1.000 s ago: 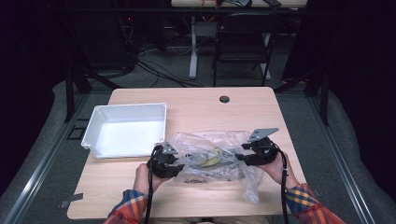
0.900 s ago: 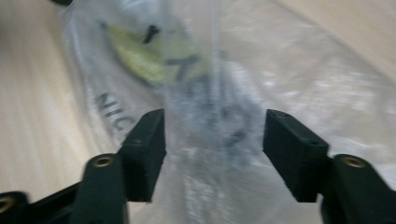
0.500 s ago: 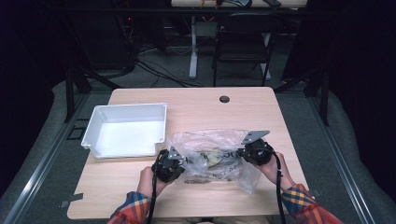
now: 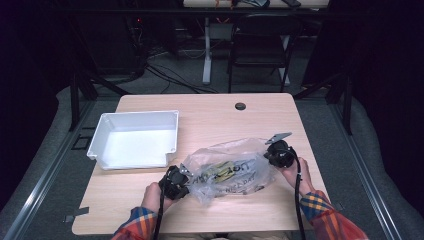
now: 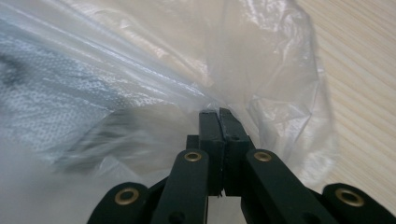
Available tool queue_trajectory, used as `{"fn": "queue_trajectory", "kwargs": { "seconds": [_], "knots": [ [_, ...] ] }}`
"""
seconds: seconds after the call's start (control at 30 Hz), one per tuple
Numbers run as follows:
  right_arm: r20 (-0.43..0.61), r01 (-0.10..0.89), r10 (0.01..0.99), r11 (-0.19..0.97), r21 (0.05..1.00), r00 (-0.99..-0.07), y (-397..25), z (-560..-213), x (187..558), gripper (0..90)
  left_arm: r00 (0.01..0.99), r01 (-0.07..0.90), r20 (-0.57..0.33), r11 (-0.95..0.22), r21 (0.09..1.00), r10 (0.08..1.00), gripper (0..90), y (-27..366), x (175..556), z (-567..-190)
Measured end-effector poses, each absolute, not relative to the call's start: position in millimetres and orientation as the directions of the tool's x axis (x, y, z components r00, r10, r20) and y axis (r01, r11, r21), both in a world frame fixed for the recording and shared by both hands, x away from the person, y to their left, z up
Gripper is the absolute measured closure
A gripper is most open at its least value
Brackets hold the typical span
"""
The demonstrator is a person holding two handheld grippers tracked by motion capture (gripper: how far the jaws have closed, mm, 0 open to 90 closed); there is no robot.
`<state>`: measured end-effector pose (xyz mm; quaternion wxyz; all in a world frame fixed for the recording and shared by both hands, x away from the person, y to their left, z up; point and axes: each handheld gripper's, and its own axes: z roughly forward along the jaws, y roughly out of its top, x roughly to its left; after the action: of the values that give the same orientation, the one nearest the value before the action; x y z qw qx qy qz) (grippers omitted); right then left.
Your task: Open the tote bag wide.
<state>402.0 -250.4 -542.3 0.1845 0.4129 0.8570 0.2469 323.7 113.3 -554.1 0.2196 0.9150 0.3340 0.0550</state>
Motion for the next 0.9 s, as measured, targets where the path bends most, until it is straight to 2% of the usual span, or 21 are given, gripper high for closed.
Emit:
{"fn": "queue_trajectory", "kwargs": {
  "seconds": [0.13,0.3,0.33,0.37,0.57,0.63,0.73,0.9],
  "knots": [
    [-0.135,0.637,0.821,0.524,0.565,-0.555,-256,-548,410,90.0,0.755,0.601,-0.031,-0.672,0.432,0.655,90.0,120,324,-553],
    [-0.174,0.631,0.811,0.552,0.544,-0.559,-250,-551,413,89.5,0.759,0.597,-0.015,-0.686,0.416,0.651,89.7,121,323,-552],
    [-0.155,0.628,0.810,0.544,0.556,-0.565,-249,-553,412,87.1,0.761,0.595,-0.010,-0.691,0.409,0.649,86.4,121,323,-551],
    [-0.154,0.629,0.799,0.562,0.537,-0.582,-250,-551,412,84.4,0.765,0.591,-0.010,-0.696,0.407,0.644,77.1,121,322,-549],
    [-0.049,0.611,0.776,0.532,0.586,-0.628,-262,-525,401,56.0,0.760,0.565,-0.012,-0.651,0.507,0.650,45.3,122,314,-517],
    [-0.034,0.601,0.772,0.522,0.605,-0.635,-265,-514,395,49.1,0.758,0.556,-0.009,-0.639,0.531,0.652,39.6,121,312,-509],
    [-0.028,0.577,0.761,0.515,0.634,-0.648,-268,-498,385,44.4,0.754,0.545,-0.009,-0.617,0.568,0.657,33.6,121,310,-495],
    [-0.028,0.532,0.745,0.502,0.682,-0.667,-267,-479,371,43.2,0.754,0.520,0.013,-0.609,0.600,0.656,25.9,119,306,-482]
  ]
}}
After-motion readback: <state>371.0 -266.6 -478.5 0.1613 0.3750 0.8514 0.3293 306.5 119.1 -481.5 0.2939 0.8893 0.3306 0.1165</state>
